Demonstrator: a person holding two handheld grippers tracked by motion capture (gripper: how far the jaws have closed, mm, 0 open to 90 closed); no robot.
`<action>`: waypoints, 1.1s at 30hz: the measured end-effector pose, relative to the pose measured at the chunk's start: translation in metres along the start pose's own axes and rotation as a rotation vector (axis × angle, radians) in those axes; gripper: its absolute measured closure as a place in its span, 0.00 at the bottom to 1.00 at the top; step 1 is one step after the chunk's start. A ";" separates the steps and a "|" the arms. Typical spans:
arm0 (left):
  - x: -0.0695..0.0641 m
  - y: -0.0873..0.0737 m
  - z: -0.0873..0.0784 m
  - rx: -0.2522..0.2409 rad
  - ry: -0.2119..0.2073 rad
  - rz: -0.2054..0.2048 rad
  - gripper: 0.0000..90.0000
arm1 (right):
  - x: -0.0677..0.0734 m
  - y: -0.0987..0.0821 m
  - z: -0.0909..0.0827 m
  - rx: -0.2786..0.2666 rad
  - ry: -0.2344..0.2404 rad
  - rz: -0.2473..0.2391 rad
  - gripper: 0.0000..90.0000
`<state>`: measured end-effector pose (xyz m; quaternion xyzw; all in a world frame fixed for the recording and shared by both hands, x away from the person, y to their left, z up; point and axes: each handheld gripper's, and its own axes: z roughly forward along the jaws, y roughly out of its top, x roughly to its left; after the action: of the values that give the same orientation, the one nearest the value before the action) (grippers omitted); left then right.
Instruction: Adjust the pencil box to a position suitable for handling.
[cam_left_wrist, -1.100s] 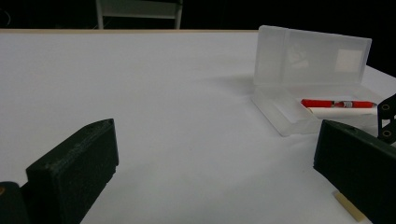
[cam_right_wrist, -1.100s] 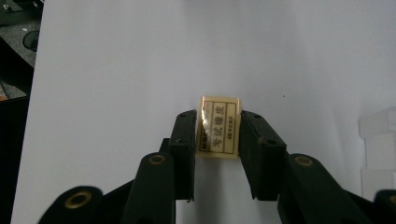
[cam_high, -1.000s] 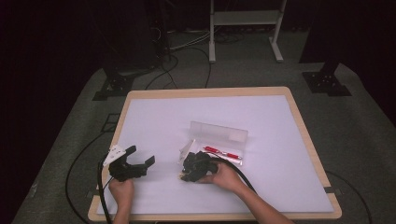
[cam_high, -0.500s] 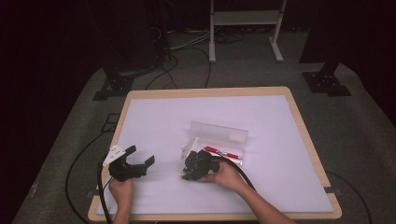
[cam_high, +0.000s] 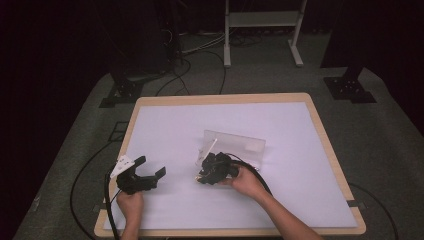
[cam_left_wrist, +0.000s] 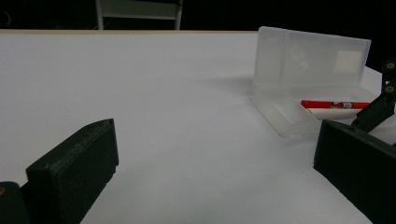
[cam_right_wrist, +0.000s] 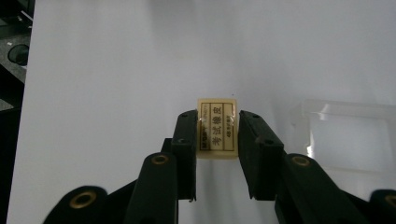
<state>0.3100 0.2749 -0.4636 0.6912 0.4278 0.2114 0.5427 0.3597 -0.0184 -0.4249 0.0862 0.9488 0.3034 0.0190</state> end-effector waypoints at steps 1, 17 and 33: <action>0.000 0.000 0.000 -0.001 -0.001 -0.001 0.00 | -0.002 0.002 -0.003 0.000 -0.008 0.003 0.75; 0.000 0.000 0.000 -0.001 -0.001 0.003 0.00 | -0.014 0.011 -0.017 -0.005 -0.046 0.005 0.76; 0.000 0.000 0.000 0.003 0.002 0.006 0.00 | -0.027 0.012 -0.018 -0.003 -0.069 0.027 0.76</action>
<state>0.3104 0.2752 -0.4637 0.6931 0.4266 0.2129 0.5407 0.3864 -0.0236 -0.4040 0.1092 0.9459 0.3017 0.0476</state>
